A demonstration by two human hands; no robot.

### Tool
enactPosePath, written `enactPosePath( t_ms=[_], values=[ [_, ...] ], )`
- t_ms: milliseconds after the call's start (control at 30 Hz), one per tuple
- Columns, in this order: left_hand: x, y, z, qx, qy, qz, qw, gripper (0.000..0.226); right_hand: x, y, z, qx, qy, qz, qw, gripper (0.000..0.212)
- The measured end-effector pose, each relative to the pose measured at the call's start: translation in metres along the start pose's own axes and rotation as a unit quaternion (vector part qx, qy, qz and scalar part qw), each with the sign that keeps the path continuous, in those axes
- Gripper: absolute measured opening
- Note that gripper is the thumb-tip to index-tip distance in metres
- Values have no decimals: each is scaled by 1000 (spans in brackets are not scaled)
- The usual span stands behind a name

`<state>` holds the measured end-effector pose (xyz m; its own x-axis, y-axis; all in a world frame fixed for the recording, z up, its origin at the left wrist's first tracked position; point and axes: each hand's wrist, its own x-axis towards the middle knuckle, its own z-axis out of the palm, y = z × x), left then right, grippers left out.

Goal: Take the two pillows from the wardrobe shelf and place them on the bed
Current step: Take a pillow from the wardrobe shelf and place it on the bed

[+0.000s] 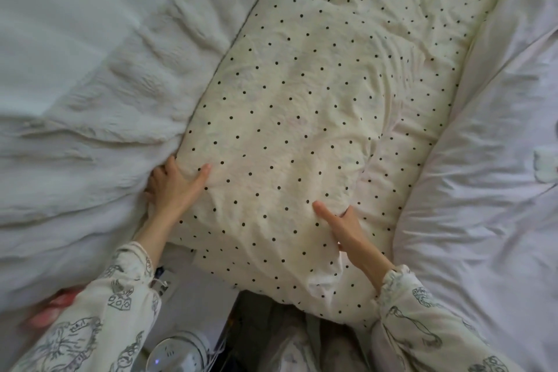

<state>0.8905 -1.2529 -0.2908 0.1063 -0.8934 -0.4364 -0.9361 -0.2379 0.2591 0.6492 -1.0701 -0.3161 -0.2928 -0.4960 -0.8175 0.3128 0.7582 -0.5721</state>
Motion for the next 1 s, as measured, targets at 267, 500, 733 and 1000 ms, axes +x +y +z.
enactPosePath(
  t_ms=[267,500,733,1000],
  values=[
    [1,5,4,-54,87,17,995,37,7,6,-8,-21,36,122,992,65],
    [-17,-6,-12,-70,213,32,974,20,-3,12,-6,12,-5,157,988,44],
    [-23,-11,-10,6,132,79,988,37,-15,13,14,5,31,100,994,27],
    [-85,-16,68,184,-8,251,950,59,-21,33,21,-534,66,-299,788,65]
  ],
)
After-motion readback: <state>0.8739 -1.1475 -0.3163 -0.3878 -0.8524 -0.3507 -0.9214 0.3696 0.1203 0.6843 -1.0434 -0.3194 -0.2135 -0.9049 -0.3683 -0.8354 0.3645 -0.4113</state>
